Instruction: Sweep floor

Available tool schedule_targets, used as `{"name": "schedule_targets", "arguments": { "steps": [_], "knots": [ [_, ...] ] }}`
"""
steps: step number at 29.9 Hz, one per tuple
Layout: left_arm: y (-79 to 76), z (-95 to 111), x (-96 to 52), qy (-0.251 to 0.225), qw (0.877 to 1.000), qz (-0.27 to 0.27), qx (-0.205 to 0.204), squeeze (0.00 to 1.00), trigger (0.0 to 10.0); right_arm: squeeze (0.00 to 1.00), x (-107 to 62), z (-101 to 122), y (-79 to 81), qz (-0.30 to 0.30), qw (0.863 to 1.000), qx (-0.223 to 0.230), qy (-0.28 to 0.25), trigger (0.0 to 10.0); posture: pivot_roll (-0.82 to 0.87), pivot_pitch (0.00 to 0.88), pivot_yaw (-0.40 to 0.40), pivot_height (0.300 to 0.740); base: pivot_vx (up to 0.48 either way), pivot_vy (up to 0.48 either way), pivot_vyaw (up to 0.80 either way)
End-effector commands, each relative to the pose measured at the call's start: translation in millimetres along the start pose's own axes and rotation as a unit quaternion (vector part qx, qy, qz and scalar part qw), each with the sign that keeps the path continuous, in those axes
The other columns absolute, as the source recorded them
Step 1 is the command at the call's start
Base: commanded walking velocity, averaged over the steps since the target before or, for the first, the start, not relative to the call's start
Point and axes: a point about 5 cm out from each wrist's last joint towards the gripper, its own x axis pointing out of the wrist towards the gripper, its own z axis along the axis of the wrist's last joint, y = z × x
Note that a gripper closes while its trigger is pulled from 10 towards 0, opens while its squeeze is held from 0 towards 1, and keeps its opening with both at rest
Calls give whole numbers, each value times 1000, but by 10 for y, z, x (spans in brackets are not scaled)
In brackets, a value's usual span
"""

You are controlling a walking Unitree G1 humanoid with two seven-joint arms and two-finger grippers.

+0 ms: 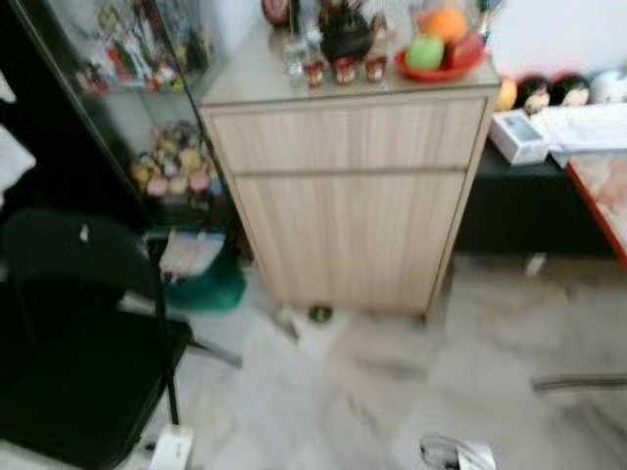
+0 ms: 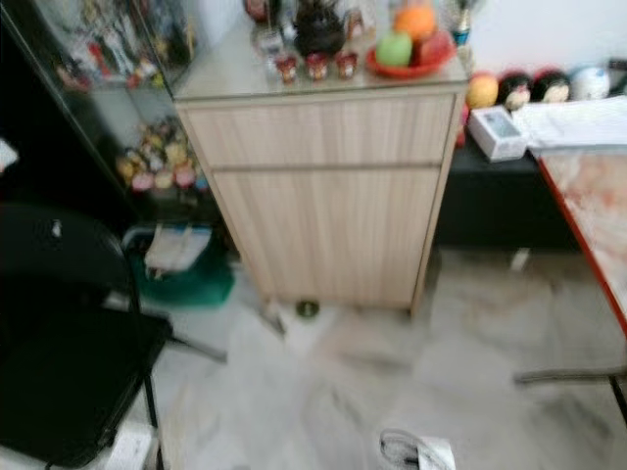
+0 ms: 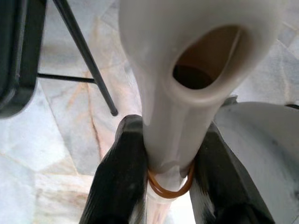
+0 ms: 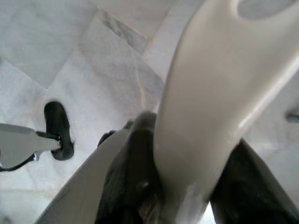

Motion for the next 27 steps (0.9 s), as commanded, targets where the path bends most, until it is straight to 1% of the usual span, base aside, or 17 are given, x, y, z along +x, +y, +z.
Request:
{"name": "schedule_targets", "arguments": {
  "steps": [1, 5, 8, 11, 14, 17, 18, 19, 20, 21, 22, 25, 27],
  "knots": [
    [12, -105, -28, 21, 1000, 1, -12, 0, 10000, 0, -19, -104, 14, 9, 1000, 5, 16, 10000, -9, 66, 71, 740, -262, 0, 0],
    [18, -94, -26, 19, 1000, 2, -13, 0, 10000, 0, -29, -112, -57, 6, 1000, 8, 13, 10000, -6, 70, 70, 740, -262, 0, 0],
    [20, -93, -27, 19, 1000, 2, -14, 0, 10000, 0, -34, -117, -78, 7, 1000, 11, 13, 10000, -4, 72, 70, 740, -264, 0, 0],
    [23, -92, -27, 18, 1000, 3, -15, 0, 10000, 0, -35, -126, -76, 7, 1000, 13, 14, 10000, -5, 76, 71, 740, -265, 0, 0],
    [24, -95, -29, 17, 1000, 2, -15, 0, 10000, 0, -35, -151, -23, 9, 1000, 14, 18, 10000, -8, 76, 72, 740, -262, 0, 0],
    [22, -91, -29, 16, 1000, 1, -14, 0, 10000, 0, -26, -161, 108, 13, 1000, 14, 20, 10000, -9, 79, 72, 740, -260, 0, 0],
    [22, -90, -28, 16, 1000, 1, -15, 0, 10000, 0, -23, -166, 177, 16, 1000, 14, 20, 10000, -9, 78, 71, 740, -262, 0, 0],
    [22, -90, -28, 16, 1000, 1, -15, 0, 10000, 0, -23, -166, 177, 16, 1000, 14, 20, 10000, -9, 78, 71, 740, -262, 0, 0],
    [23, -87, -28, 15, 1000, 1, -15, 0, 10000, 0, -18, -161, 268, 19, 1000, 15, 20, 10000, -9, 78, 71, 740, -262, 0, 0],
    [24, -85, -28, 15, 1000, 1, -16, 0, 10000, 0, -15, -154, 317, 21, 999, 15, 20, 10000, -9, 78, 71, 740, -262, 0, 0],
    [24, -85, -28, 15, 1000, 1, -16, 0, 10000, 0, -15, -154, 317, 21, 999, 15, 20, 10000, -9, 78, 71, 740, -262, 0, 0],
    [26, -71, -23, 13, 1000, 1, -16, 0, 10000, 0, -13, -131, 488, 28, 999, 17, 15, 10000, -9, 81, 72, 740, -263, 0, 0],
    [27, -64, -21, 12, 1000, 1, -16, 0, 10000, 0, -12, -116, 544, 30, 999, 19, 13, 10000, -10, 83, 73, 740, -264, 0, 0]
  ]
}}
